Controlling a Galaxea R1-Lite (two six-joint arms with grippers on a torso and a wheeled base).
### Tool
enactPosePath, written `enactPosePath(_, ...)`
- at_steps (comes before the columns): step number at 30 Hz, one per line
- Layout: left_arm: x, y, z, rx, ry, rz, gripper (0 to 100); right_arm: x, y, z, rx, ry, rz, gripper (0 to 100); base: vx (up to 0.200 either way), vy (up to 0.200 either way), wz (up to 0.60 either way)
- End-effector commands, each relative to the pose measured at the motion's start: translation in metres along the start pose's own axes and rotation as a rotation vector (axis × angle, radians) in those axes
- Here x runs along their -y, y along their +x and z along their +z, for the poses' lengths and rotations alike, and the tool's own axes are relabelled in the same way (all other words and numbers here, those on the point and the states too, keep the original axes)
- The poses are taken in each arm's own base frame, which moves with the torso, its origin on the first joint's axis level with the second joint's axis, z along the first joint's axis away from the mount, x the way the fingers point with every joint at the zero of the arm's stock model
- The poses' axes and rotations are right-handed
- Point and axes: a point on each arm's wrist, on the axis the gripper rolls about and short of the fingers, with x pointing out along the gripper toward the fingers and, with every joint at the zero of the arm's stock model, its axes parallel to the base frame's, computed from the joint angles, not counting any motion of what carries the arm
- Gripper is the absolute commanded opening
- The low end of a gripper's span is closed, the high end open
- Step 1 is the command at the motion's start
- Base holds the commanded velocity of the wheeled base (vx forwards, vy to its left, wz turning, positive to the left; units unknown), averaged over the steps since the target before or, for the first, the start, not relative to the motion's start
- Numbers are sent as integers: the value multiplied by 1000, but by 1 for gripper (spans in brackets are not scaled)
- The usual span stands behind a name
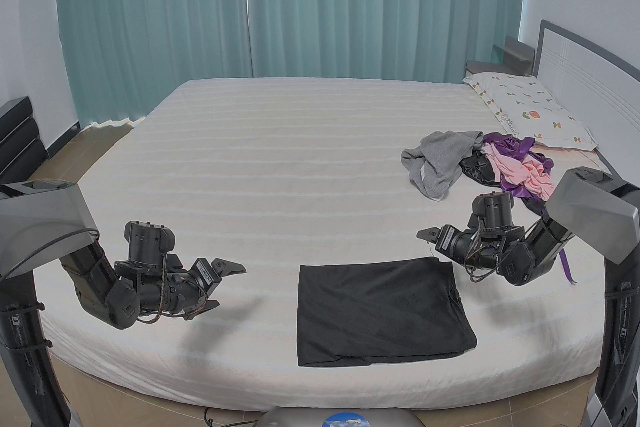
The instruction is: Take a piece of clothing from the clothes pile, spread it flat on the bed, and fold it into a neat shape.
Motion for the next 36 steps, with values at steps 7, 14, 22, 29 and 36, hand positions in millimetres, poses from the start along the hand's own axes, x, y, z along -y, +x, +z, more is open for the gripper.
enactPosePath(7,2,4,3,11,-5,-6,100,15,-17,-14,-14,6,91,100,0,-29,0)
enactPosePath(14,9,8,-5,-11,17,-14,100,24,-21,-16,-13,14,89,100,0,-200,0)
enactPosePath(22,12,23,-3,49,32,23,100,25,-19,-17,-15,16,90,100,0,-100,0)
enactPosePath(29,33,47,-9,97,90,15,100,25,-15,-21,-36,15,100,100,0,0,0)
enactPosePath(36,45,80,-22,72,136,-15,100,25,-14,-24,-48,14,105,100,0,0,0)
